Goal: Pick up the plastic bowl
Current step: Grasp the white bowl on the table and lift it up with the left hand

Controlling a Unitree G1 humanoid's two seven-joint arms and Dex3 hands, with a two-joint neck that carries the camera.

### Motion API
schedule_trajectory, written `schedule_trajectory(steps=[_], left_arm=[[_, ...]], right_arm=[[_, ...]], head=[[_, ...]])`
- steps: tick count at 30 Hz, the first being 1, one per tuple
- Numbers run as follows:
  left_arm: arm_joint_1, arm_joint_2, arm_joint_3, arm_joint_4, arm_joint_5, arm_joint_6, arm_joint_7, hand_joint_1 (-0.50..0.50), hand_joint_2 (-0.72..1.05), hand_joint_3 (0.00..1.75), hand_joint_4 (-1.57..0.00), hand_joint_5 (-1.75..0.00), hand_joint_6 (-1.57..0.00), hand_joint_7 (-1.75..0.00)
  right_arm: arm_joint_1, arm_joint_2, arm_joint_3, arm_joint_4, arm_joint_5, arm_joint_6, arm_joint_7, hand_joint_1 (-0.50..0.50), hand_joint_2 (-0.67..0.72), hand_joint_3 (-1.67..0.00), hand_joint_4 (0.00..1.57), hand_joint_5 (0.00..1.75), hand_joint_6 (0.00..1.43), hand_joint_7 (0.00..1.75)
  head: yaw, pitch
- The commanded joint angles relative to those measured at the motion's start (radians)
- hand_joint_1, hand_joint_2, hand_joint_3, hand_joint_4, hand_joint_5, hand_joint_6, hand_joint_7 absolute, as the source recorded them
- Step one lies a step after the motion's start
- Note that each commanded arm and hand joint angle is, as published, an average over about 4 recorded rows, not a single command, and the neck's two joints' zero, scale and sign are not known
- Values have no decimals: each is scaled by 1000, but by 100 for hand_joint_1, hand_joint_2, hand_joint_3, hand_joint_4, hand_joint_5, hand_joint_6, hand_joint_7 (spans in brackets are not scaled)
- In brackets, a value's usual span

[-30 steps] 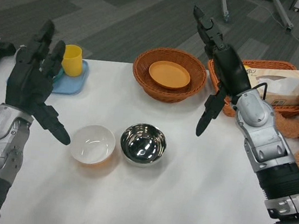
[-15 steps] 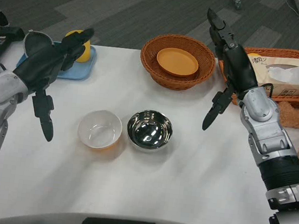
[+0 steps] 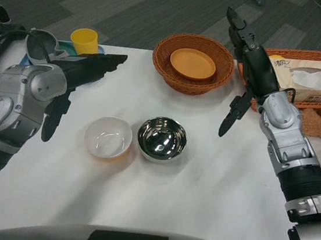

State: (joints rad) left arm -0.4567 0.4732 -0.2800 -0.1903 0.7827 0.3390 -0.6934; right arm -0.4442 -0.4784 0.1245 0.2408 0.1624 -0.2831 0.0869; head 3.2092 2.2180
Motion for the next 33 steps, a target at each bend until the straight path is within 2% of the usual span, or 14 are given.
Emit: schedule_trajectory(steps=[1,6,9,13,21,24,33], left_arm=[[-13,-2,-67,33,70,-8,-4,-50,-64,0,0,0,0,0],[-17,17,-152,85,137,-6,-3,-50,-72,0,0,0,0,0],[-23,13,-220,132,163,9,-4,-50,-72,0,0,0,0,0],[-25,-41,-254,202,202,18,-5,-50,-72,0,0,0,0,0],[-29,-143,-238,345,205,20,8,-50,-72,0,0,0,0,0],[-35,-180,-205,410,205,13,34,-50,-66,0,0,0,0,0],[-58,-221,-172,512,204,1,92,-50,-64,0,0,0,0,-3]], right_arm=[[-11,3,0,23,24,-29,-3,-46,72,0,0,0,0,0],[-10,2,4,43,43,-51,-3,-46,72,0,0,0,0,0],[-4,-1,7,56,61,-70,-3,-46,72,0,0,0,0,0],[8,-3,6,67,78,-90,-3,-46,72,0,0,0,0,0],[27,-3,1,71,97,-109,-3,-46,72,0,0,0,0,3],[40,-3,-2,71,109,-114,-3,-46,72,0,0,0,0,0],[50,-4,-8,81,123,-124,-3,-46,72,0,0,0,0,0]], head=[[4,1],[56,4],[67,7],[63,17],[38,33],[28,36],[15,30]])
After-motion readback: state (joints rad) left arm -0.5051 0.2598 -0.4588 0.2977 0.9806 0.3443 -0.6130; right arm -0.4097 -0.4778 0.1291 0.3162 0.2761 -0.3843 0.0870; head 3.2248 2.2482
